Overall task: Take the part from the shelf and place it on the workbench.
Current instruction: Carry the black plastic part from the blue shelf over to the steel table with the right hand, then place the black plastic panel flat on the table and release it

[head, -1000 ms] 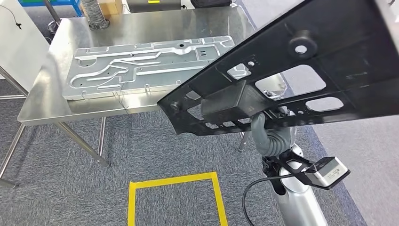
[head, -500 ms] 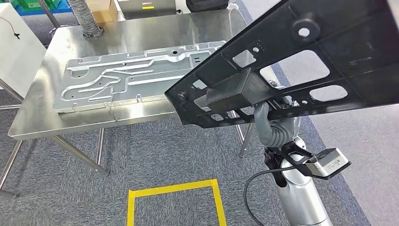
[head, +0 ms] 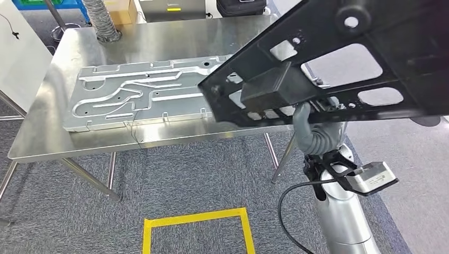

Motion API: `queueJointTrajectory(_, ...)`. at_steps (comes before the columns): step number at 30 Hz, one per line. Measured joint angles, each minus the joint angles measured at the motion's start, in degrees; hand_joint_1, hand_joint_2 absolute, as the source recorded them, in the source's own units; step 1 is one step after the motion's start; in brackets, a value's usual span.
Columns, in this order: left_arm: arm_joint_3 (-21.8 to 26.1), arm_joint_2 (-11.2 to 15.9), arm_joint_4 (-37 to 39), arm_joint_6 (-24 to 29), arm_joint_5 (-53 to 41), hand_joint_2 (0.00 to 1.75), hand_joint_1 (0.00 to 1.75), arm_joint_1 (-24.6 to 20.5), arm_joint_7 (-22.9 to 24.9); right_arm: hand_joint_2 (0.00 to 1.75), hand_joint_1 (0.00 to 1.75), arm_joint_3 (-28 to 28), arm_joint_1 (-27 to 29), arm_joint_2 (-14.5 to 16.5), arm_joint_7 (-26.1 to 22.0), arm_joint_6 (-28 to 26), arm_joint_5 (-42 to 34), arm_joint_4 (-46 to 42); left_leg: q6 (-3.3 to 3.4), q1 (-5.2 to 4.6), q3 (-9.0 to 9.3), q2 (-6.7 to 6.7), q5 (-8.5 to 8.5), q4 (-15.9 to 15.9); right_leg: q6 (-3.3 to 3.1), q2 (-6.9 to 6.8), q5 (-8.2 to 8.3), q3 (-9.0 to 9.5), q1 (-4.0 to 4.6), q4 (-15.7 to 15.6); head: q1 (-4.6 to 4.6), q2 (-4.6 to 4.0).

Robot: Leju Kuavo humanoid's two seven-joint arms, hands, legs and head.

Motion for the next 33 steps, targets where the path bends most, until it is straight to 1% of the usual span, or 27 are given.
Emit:
queueJointTrajectory(1,0.0,0.0,0.0,0.0,0.0,1.75,0.00,0.1,0.0,1.75,1.75,-0.6,-0.5,-0.1,0.1,-0.2,0.3,0.3,-0.07,-0.01,0.51,-0.06,-0.42,0.1,-0.04,-0.01,2.57,0.45,0.00,-2.5,0.00,0.00)
queueJointTrajectory(2,0.0,0.0,0.0,0.0,0.0,1.75,0.00,0.1,0.0,1.75,1.75,-1.3,-1.3,-0.3,0.3,-0.4,0.6,0.7,-0.20,-0.02,1.02,-0.09,-0.90,0.3,-0.18,-0.02,5.52,1.65,0.01,-6.6,0.00,0.00)
queueJointTrajectory(3,0.0,-0.1,0.0,-0.1,0.0,1.75,0.00,0.1,0.0,1.75,1.75,-1.9,-2.1,-0.4,0.4,-0.5,0.8,1.2,-0.40,-0.13,1.38,-0.12,-1.38,0.5,-0.37,-0.02,7.63,2.98,0.15,-10.3,0.00,0.00)
queueJointTrajectory(4,0.0,-0.1,0.0,-0.1,0.0,1.75,0.00,0.0,0.0,1.75,1.75,-2.5,-3.0,-0.5,0.6,-0.7,1.2,1.8,-0.65,-0.22,1.55,-0.13,-1.79,0.7,-0.67,-0.01,8.83,4.07,0.25,-13.2,-0.01,0.01)
queueJointTrajectory(5,0.0,-0.1,0.0,-0.2,0.0,1.75,0.00,-0.1,-0.1,1.75,1.75,-3.1,-3.7,-0.7,0.7,-1.0,1.8,2.5,-0.92,-0.29,1.60,-0.12,-2.08,0.8,-0.96,0.04,9.09,4.64,0.37,-14.8,-0.01,0.01)
queueJointTrajectory(6,0.0,-0.1,0.0,-0.3,0.0,1.75,0.00,-0.1,-0.1,1.75,1.75,-3.5,-4.3,-0.8,0.8,-1.5,2.7,3.2,-1.20,-0.33,1.59,-0.10,-2.24,0.8,-1.25,0.10,8.66,4.82,0.49,-15.0,-0.01,0.01)
queueJointTrajectory(8,0.0,-0.1,0.0,-0.4,0.1,1.75,0.00,-0.1,-0.2,1.75,1.75,-4.0,-5.3,-1.0,0.8,-3.1,5.2,4.5,-1.77,-0.29,1.72,-0.02,-2.60,0.8,-1.84,0.25,8.45,5.09,0.32,-15.5,0.00,0.01)
queueJointTrajectory(9,0.0,-0.1,0.0,-0.4,0.2,1.75,0.00,-0.2,-0.2,1.75,1.75,-4.3,-5.7,-1.2,0.8,-4.2,6.4,5.1,-2.10,-0.27,1.48,0.02,-3.09,1.5,-2.14,0.25,8.37,5.36,0.18,-15.7,-0.01,0.00)
queueJointTrajectory(10,0.1,-0.1,0.0,-0.4,0.2,1.75,0.00,-0.2,-0.2,1.75,1.75,-4.5,-6.2,-1.3,0.9,-5.5,7.8,5.6,-2.46,-0.22,0.61,0.05,-4.04,3.4,-2.42,0.22,8.28,5.68,0.03,-16.0,-0.01,0.00)
queueJointTrajectory(11,0.1,-0.2,0.0,-0.4,0.2,1.75,0.00,-0.2,-0.2,1.75,1.75,-4.6,-6.6,-1.3,1.0,-7.2,9.6,6.1,-2.79,-0.06,-1.00,0.08,-5.35,6.5,-2.64,0.16,8.12,5.99,-0.05,-16.1,-0.01,0.00)
queueJointTrajectory(13,0.2,-0.2,0.0,-0.4,0.3,1.75,0.00,-0.1,-0.2,1.75,1.75,-5.0,-7.4,-1.5,1.6,-11.9,14.8,7.1,-3.31,0.20,-5.63,0.10,-7.84,14.3,-2.87,0.11,7.67,6.39,0.00,-16.1,-0.02,0.00)
queueJointTrajectory(14,0.2,-0.2,0.0,-0.4,0.3,1.75,0.00,0.0,-0.2,1.75,1.75,-5.2,-7.9,-1.6,2.5,-14.8,18.3,7.5,-3.44,0.29,-7.42,0.11,-7.93,16.7,-2.88,0.12,7.41,6.66,0.02,-16.1,-0.02,0.00)
queueJointTrajectory(15,0.2,-0.2,0.0,-0.4,0.2,1.75,0.00,0.1,-0.3,1.75,1.75,-5.3,-8.5,-1.8,3.6,-17.3,21.7,7.9,-3.47,0.33,-8.27,0.11,-6.87,17.0,-2.85,0.14,7.11,7.01,0.02,-16.1,-0.02,0.00)
queueJointTrajectory(16,0.3,-0.2,0.0,-0.4,0.2,1.75,0.00,0.1,-0.3,1.75,1.75,-5.4,-9.4,-2.1,4.9,-19.3,25.0,8.3,-3.38,0.35,-7.93,0.11,-4.74,15.0,-2.78,0.17,6.79,7.46,0.01,-16.0,-0.02,0.00)
queueJointTrajectory(17,0.3,-0.2,0.0,-0.4,0.2,1.75,0.00,0.1,-0.3,1.75,1.75,-5.5,-10.5,-2.5,6.2,-20.6,27.8,8.9,-3.19,0.35,-6.70,0.12,-1.97,11.3,-2.68,0.19,6.44,7.98,0.00,-16.0,-0.02,0.00)
queueJointTrajectory(18,0.4,-0.1,0.0,-0.5,0.2,1.75,0.00,0.1,-0.4,1.75,1.75,-5.5,-11.8,-3.0,7.7,-21.2,30.2,9.6,-2.91,0.25,-5.24,0.12,0.17,7.5,-2.50,0.23,6.10,8.39,0.04,-16.0,-0.02,0.00)
queueJointTrajectory(19,0.4,-0.1,0.0,-0.5,0.1,1.75,0.00,0.1,-0.5,1.75,1.75,-5.4,-13.3,-3.5,9.4,-21.3,32.9,10.7,-2.57,0.11,-3.91,0.13,1.50,4.2,-2.26,0.33,5.87,8.59,0.12,-16.0,-0.01,0.00)
queueJointTrajectory(20,0.4,-0.1,0.0,-0.6,0.1,1.75,0.00,0.0,-0.5,1.75,1.75,-5.3,-15.1,-4.0,11.5,-21.0,36.0,12.1,-2.26,-0.05,-3.15,0.15,1.98,2.2,-1.98,0.42,5.74,8.60,0.18,-16.0,-0.01,0.01)
queueJointTrajectory(21,0.4,-0.1,0.0,-0.7,0.0,1.75,0.00,0.0,-0.6,1.75,1.75,-5.1,-16.8,-4.5,13.8,-20.6,39.4,13.8,-1.98,-0.22,-2.91,0.16,1.69,1.5,-1.66,0.49,5.70,8.49,0.21,-16.1,-0.01,0.01)
queueJointTrajectory(24,0.4,-0.1,0.0,-1.0,-0.2,1.75,0.00,-0.1,-0.7,1.75,1.75,-2.6,-22.7,-5.7,20.8,-18.8,52.8,20.7,-1.07,-0.05,-2.41,0.19,1.60,0.6,-0.67,0.39,5.22,8.36,0.12,-15.7,-0.01,0.00)
queueJointTrajectory(25,0.4,-0.1,0.0,-1.1,-0.4,1.75,0.00,-0.1,-0.8,1.75,1.75,-1.2,-24.9,-6.0,23.1,-17.9,57.6,23.6,-0.72,0.06,-2.11,0.20,1.63,0.3,-0.45,0.30,4.44,7.72,0.10,-14.3,0.00,0.00)
queueJointTrajectory(26,0.4,-0.1,0.0,-1.2,-0.6,1.75,0.00,-0.2,-0.8,1.75,1.75,0.5,-27.2,-6.1,25.2,-16.8,61.7,26.6,-0.44,0.11,-1.83,0.22,1.61,0.0,-0.30,0.20,3.21,6.33,0.03,-11.5,0.00,0.00)
queueJointTrajectory(28,0.4,-0.1,0.0,-1.5,-1.1,1.75,0.00,-0.5,-0.8,1.75,1.75,4.0,-30.9,-6.1,27.9,-15.0,67.1,32.5,-0.06,0.02,-1.61,0.19,1.35,0.0,-0.07,0.13,0.49,1.80,0.02,-3.6,0.00,0.00)
queueJointTrajectory(29,0.4,-0.1,0.0,-1.7,-1.3,1.75,0.00,-0.5,-0.9,1.75,1.75,5.5,-32.2,-6.1,28.6,-14.5,68.5,35.1,0.01,-0.01,-1.48,0.11,1.18,0.1,0.02,0.13,-0.03,-0.28,-0.01,-0.5,0.00,0.00)
queueJointTrajectory(30,0.4,-0.1,0.0,-1.8,-1.4,1.75,0.00,-0.6,-0.8,1.75,1.75,7.2,-33.2,-6.0,28.9,-14.0,69.4,37.8,0.01,-0.01,-1.31,-0.01,0.95,0.2,0.08,0.12,0.55,-1.50,-0.04,0.7,0.00,0.00)
queueJointTrajectory(31,0.4,-0.1,0.0,-1.8,-1.6,1.75,0.00,-0.6,-0.8,1.75,1.75,8.8,-34.2,-5.7,29.0,-13.6,69.9,40.1,-0.06,0.00,-1.10,-0.13,0.68,0.3,0.08,0.11,2.22,-1.69,-0.09,-0.3,0.00,0.00)
queueJointTrajectory(33,0.3,-0.1,0.0,-1.8,-1.8,1.75,0.00,-0.7,-0.7,1.75,1.75,12.0,-36.1,-4.9,29.3,-13.0,71.0,44.7,-0.37,0.02,-0.54,-0.33,-0.13,0.9,-0.13,0.08,7.20,0.63,-0.12,-7.4,0.00,0.00)
